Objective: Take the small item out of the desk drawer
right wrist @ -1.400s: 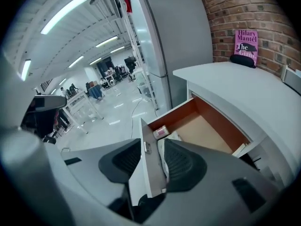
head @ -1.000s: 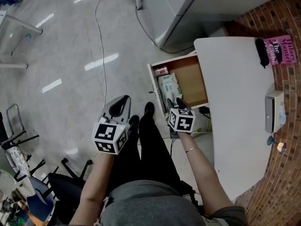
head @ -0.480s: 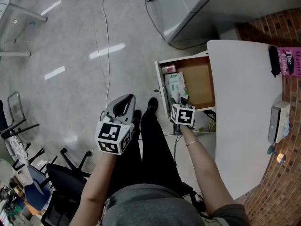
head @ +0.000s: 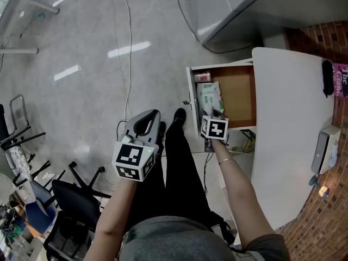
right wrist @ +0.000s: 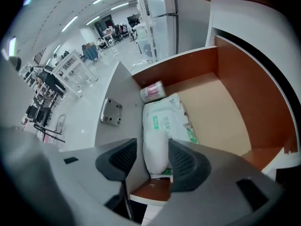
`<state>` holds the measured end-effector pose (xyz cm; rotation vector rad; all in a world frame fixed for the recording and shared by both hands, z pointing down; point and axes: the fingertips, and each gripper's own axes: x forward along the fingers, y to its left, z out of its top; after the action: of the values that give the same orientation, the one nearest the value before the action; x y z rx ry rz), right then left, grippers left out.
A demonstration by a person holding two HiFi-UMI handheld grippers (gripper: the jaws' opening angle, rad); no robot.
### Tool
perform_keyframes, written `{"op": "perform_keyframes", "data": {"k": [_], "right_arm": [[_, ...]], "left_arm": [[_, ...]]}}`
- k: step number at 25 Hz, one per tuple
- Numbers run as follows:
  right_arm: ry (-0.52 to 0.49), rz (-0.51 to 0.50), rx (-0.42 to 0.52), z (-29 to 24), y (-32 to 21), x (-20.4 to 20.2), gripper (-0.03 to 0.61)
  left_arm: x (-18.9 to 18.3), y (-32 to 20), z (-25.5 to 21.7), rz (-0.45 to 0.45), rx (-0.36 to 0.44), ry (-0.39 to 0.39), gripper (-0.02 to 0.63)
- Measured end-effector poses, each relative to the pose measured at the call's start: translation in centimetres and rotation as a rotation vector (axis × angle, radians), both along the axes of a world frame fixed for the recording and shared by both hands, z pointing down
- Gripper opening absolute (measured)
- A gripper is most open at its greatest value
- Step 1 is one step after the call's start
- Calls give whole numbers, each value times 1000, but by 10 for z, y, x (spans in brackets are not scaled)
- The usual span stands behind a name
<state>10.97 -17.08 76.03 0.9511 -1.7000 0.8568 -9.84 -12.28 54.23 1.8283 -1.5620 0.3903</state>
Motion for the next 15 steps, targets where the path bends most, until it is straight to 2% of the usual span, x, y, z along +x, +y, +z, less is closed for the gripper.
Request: {"op": "perform_keyframes", "data": {"k": [15], "right_arm": [[67, -57, -27, 29, -5, -1, 225]], "left_arm": [[-12, 13, 11, -80, -33, -7, 25]]}}
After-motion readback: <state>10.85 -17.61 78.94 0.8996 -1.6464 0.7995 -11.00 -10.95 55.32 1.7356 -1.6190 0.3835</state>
